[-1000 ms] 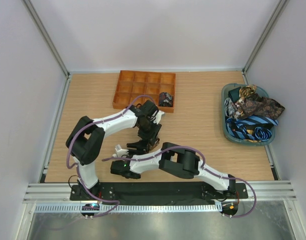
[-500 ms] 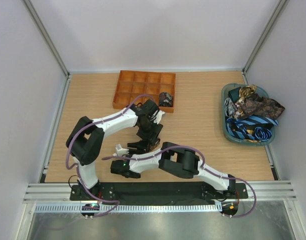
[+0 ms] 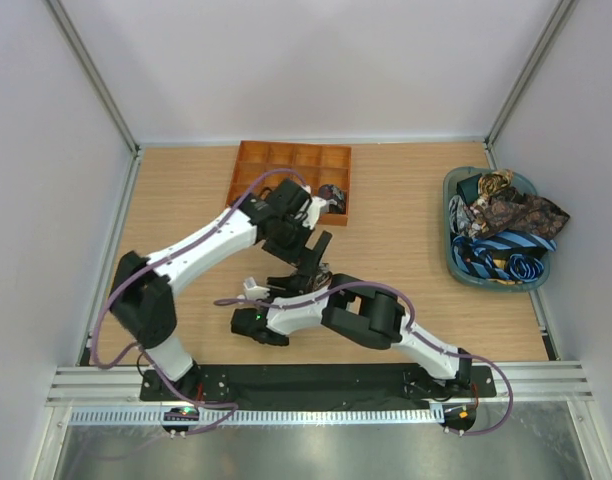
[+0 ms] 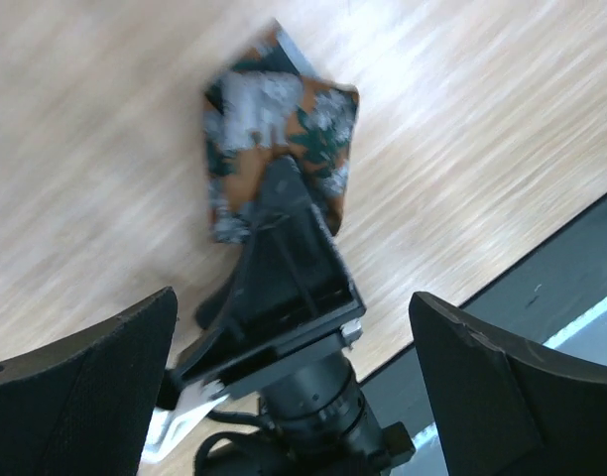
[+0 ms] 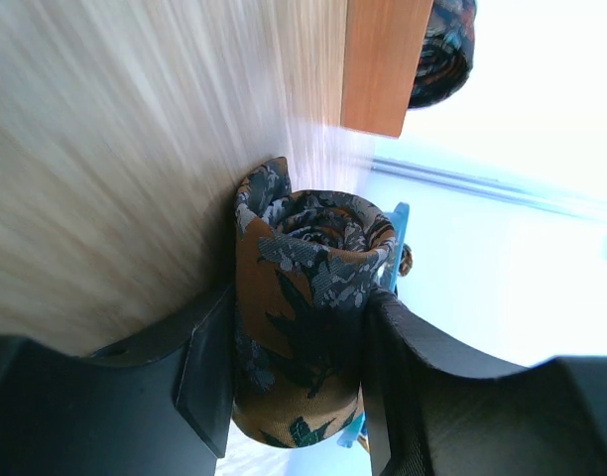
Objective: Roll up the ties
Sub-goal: Place the rolled tie into the container
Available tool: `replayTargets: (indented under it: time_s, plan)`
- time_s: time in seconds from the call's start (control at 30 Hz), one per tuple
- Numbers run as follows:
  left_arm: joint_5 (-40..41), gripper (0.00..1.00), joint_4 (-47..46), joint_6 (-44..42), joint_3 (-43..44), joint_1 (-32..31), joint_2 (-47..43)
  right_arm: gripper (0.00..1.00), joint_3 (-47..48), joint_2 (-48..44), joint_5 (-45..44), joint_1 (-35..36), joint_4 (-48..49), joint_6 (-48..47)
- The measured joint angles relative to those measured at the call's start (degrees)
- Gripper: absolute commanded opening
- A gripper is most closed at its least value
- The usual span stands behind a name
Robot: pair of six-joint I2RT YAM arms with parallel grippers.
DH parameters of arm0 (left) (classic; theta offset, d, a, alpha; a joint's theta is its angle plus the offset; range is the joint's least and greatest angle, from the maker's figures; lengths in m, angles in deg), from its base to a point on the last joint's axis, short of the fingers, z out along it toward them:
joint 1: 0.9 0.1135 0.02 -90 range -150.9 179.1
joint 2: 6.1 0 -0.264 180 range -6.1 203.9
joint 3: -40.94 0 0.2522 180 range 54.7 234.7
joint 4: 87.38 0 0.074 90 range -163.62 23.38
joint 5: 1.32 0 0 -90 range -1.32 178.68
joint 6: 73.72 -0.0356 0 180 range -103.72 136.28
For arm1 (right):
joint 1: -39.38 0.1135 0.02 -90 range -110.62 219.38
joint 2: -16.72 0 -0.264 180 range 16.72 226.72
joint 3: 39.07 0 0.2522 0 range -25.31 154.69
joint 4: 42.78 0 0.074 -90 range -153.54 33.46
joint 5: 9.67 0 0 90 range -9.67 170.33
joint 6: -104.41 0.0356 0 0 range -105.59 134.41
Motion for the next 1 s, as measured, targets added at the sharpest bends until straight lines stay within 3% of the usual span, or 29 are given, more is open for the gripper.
replayTargets:
  time_s: [0.2, 0.43, 0.7, 1.0]
  plan:
    - [3.41, 1.0, -7.67, 3.82, -3.89, 5.68, -16.72, 0.06, -6.71, -5.75, 4.24, -0.92, 2.93, 0.17]
    - [12.33, 1.0, -13.35, 9.9, -9.64, 9.44, -34.12, 0.01, -12.76, -18.32, 18.49, -8.11, 8.55, 4.31]
    - [21.0, 1.0, -16.59, 15.34, -16.2, 10.03, -38.82, 0.01, -12.92, -25.79, 30.67, -20.52, 10.51, 8.85]
    - [22.03, 1.0, -15.96, 15.65, -19.93, 10.12, -39.06, 0.01, -4.44, -26.82, 40.61, -35.06, 9.05, 13.99]
